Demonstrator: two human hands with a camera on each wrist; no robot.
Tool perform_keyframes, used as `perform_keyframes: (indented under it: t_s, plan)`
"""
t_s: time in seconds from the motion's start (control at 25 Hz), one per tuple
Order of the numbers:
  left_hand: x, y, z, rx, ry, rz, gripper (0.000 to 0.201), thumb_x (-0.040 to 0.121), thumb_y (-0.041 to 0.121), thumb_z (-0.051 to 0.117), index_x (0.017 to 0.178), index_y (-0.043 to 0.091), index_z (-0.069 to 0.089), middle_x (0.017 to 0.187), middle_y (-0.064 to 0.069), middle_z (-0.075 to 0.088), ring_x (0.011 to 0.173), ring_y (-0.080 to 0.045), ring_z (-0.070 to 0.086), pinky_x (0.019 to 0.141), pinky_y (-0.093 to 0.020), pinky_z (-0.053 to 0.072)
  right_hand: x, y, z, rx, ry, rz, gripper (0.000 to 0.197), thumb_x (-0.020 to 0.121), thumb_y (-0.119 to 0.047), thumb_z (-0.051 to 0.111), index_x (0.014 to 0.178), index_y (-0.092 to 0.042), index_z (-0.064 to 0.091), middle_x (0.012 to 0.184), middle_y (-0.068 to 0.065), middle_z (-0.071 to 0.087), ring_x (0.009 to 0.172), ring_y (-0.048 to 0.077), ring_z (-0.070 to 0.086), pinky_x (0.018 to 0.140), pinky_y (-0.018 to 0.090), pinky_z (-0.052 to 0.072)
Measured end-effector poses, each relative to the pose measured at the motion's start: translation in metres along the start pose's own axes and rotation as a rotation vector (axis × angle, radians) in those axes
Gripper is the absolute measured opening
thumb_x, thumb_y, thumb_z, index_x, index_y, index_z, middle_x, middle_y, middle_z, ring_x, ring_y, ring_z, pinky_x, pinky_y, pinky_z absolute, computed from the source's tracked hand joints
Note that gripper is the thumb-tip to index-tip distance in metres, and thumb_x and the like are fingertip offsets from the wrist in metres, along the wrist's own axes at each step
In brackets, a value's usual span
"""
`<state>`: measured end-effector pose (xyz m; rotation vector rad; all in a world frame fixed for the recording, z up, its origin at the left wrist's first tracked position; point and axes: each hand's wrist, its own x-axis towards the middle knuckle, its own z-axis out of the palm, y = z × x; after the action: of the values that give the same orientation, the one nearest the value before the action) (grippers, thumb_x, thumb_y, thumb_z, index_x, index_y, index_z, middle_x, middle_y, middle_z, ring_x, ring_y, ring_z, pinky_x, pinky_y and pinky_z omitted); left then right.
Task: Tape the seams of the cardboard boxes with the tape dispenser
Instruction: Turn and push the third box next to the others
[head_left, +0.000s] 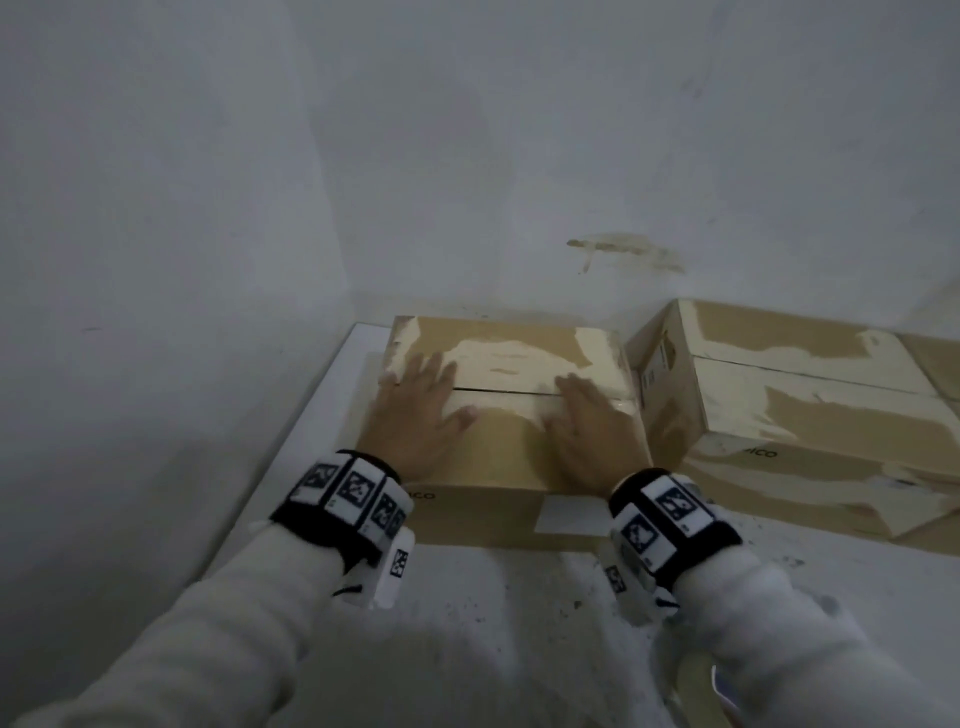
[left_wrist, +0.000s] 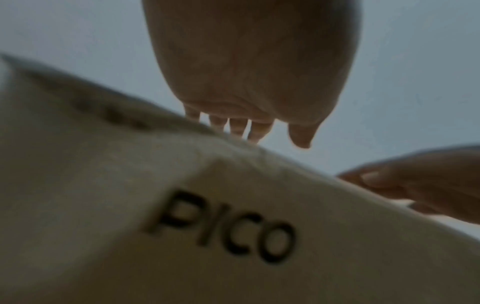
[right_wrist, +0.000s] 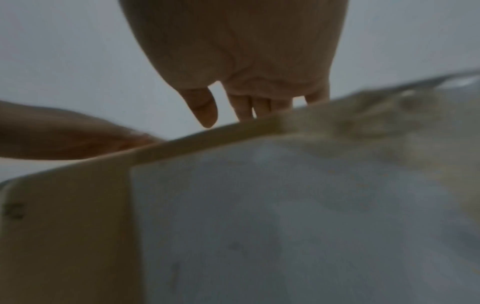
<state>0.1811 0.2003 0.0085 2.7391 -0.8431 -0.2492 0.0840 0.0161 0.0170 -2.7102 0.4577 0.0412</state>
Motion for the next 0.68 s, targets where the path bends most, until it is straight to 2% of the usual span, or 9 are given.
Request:
perform_keyframes:
  t_s: [0.08, 0.12, 0.28, 0.36, 0.44, 0.52, 0.6, 0.68]
  plan:
    - [0.007, 0.016, 0.01, 0.047, -0.056, 0.108, 0.066, 0.097, 0.052, 0.02, 0.151, 0.017, 0.008, 0.16, 0.0, -0.003, 0.148, -0.016, -0.008, 0.119, -0.042, -0.004, 0.009, -0.029, 0.019, -0.129, -0.117, -0.143, 0.056, 0.099, -0.032, 0.022, 0.15, -0.016, 0.007, 0.161, 0.001, -0.001, 0.148, 0.019, -0.003, 0.117, 0.047, 0.003]
    - [0.009, 0.017, 0.015, 0.072, -0.08, 0.127, 0.065, 0.097, 0.052, 0.017, 0.151, 0.017, 0.006, 0.16, 0.001, -0.002, 0.148, -0.015, -0.008, 0.12, -0.042, -0.004, 0.014, -0.037, 0.027, -0.171, -0.157, -0.177, 0.057, 0.099, -0.033, 0.019, 0.15, -0.016, 0.001, 0.16, 0.001, -0.007, 0.147, 0.018, -0.009, 0.117, 0.049, -0.001]
    - [0.013, 0.009, 0.024, 0.146, -0.133, 0.133, 0.067, 0.096, 0.054, 0.015, 0.151, 0.019, 0.002, 0.16, 0.003, -0.005, 0.147, -0.014, -0.008, 0.121, -0.042, -0.002, 0.023, -0.03, 0.037, -0.287, -0.223, -0.201, 0.059, 0.098, -0.038, 0.014, 0.15, -0.018, -0.005, 0.16, 0.0, -0.012, 0.147, 0.017, -0.011, 0.117, 0.052, -0.006]
    - [0.013, 0.006, 0.023, 0.187, -0.133, 0.142, 0.073, 0.093, 0.061, 0.015, 0.151, 0.02, 0.001, 0.16, 0.004, -0.006, 0.147, -0.014, -0.007, 0.121, -0.041, -0.001, 0.021, -0.021, 0.036, -0.312, -0.201, -0.217, 0.065, 0.095, -0.05, 0.012, 0.15, -0.018, -0.003, 0.16, -0.001, -0.01, 0.147, 0.017, -0.009, 0.117, 0.051, -0.004]
    - [0.012, -0.006, 0.019, 0.19, -0.123, 0.102, 0.088, 0.082, 0.075, 0.008, 0.151, 0.021, 0.0, 0.16, 0.004, -0.006, 0.148, -0.015, -0.006, 0.121, -0.041, 0.0, 0.019, -0.007, 0.029, -0.305, -0.178, -0.175, 0.079, 0.089, -0.066, 0.01, 0.15, -0.018, -0.002, 0.16, -0.002, -0.009, 0.147, 0.018, -0.008, 0.117, 0.049, -0.002]
    - [0.007, -0.023, 0.015, 0.164, -0.094, 0.025, 0.108, 0.065, 0.088, -0.004, 0.151, 0.023, 0.001, 0.16, 0.003, -0.006, 0.148, -0.019, -0.006, 0.121, -0.042, 0.002, 0.015, 0.017, 0.019, -0.301, -0.155, -0.069, 0.085, 0.085, -0.071, 0.011, 0.15, -0.018, -0.003, 0.16, 0.0, -0.011, 0.147, 0.019, -0.008, 0.118, 0.048, -0.001]
    - [0.002, -0.034, 0.015, 0.114, -0.068, -0.037, 0.108, 0.061, 0.088, 0.0, 0.151, 0.027, 0.004, 0.16, 0.003, -0.006, 0.148, -0.021, -0.006, 0.119, -0.043, 0.004, 0.012, 0.041, 0.01, -0.296, -0.135, 0.027, 0.084, 0.085, -0.071, 0.012, 0.15, -0.019, -0.005, 0.159, 0.0, -0.013, 0.147, 0.019, -0.009, 0.118, 0.049, -0.001]
    - [0.001, -0.036, 0.016, 0.036, -0.03, -0.058, 0.104, 0.064, 0.086, 0.008, 0.15, 0.028, 0.007, 0.16, 0.001, -0.005, 0.148, -0.02, -0.007, 0.119, -0.042, 0.008, 0.01, 0.055, 0.008, -0.247, -0.118, 0.048, 0.082, 0.087, -0.068, 0.015, 0.15, -0.019, -0.005, 0.159, 0.0, -0.013, 0.147, 0.017, -0.009, 0.119, 0.048, 0.002]
